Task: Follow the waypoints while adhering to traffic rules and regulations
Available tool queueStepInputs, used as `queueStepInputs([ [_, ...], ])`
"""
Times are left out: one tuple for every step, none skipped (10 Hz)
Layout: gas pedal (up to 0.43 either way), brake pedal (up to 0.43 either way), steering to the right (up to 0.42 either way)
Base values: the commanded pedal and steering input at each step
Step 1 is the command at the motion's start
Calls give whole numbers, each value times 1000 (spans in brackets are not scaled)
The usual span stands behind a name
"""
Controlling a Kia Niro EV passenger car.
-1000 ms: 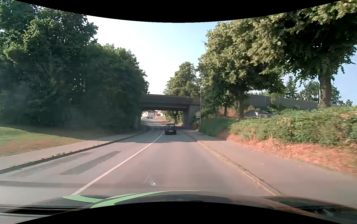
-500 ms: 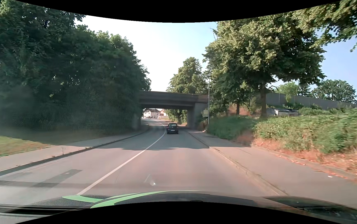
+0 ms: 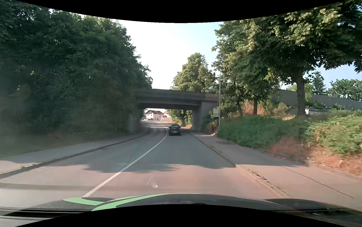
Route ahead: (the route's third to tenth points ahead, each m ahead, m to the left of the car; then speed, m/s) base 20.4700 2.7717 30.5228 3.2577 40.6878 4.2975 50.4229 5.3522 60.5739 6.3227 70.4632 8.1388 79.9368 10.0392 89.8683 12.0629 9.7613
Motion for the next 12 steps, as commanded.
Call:
queueStepInputs([
  [47, 0, -7],
  [47, 0, -7],
  [47, 0, -7],
  [47, 0, -7],
  [47, 0, -5],
  [47, 0, -4],
  [47, 0, -4],
  [47, 0, -4],
  [47, 0, -3],
  [47, 0, -4],
  [47, 0, -5],
  [47, 0, -5],
])
